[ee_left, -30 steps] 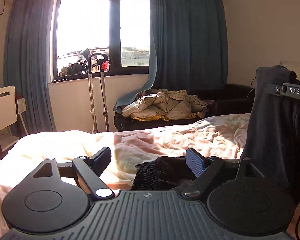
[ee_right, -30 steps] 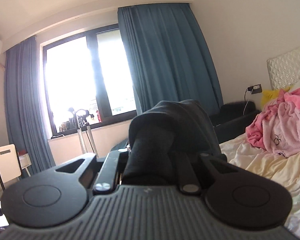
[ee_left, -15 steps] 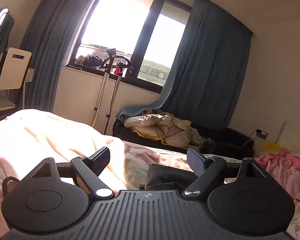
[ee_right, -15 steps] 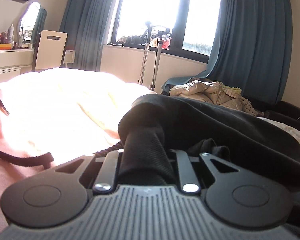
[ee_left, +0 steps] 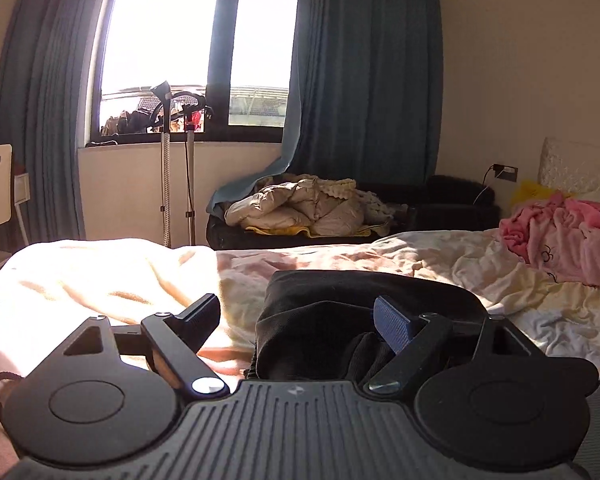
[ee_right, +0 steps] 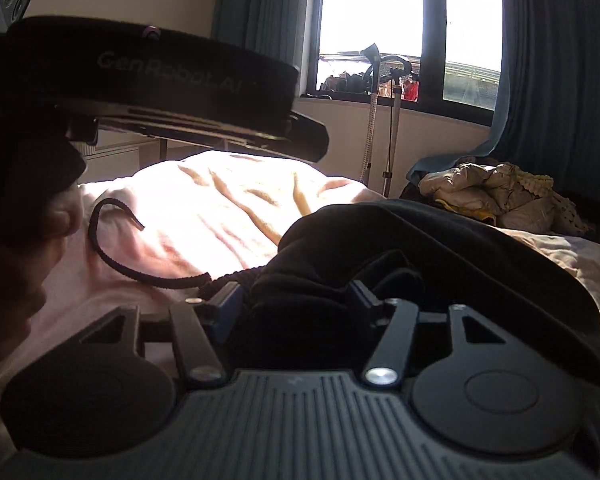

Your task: Fold clothes

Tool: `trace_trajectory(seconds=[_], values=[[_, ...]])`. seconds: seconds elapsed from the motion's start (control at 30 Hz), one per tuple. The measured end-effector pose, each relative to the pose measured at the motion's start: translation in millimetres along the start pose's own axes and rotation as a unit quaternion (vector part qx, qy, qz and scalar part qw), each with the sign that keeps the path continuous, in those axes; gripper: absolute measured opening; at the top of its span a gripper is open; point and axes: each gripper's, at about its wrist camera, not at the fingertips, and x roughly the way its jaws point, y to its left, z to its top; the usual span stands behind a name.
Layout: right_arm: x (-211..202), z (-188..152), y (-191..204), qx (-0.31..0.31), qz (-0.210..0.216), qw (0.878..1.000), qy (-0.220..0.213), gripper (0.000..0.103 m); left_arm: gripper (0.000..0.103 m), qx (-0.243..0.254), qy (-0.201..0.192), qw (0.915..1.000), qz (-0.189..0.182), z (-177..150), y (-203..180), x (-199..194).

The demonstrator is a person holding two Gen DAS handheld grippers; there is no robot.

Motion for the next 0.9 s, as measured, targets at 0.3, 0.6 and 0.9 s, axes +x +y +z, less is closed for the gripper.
trace_trajectory(seconds=[0.3, 0.6, 0.9], values=[[-83.7, -33.4, -88.7, 0.117, -0.122, 0.986, -0.017, 0.070, 0.089, 0.057, 0.022, 0.9965, -0.057, -14.4, -43.6, 0.8], [-62.7, -66.1, -112.2, 0.137, -0.159, 0.978, 0.019, 0.070, 0.090, 0.073, 0.051, 0.9925, -0.084, -40.8, -68.7, 24.6], [-43.9, -66.6, -107.7, 0.083, -0.128, 0.988, 0.031, 0.071, 0.092, -0.022, 0.057, 0.9903, -0.125, -38.1, -63.8, 43.7]])
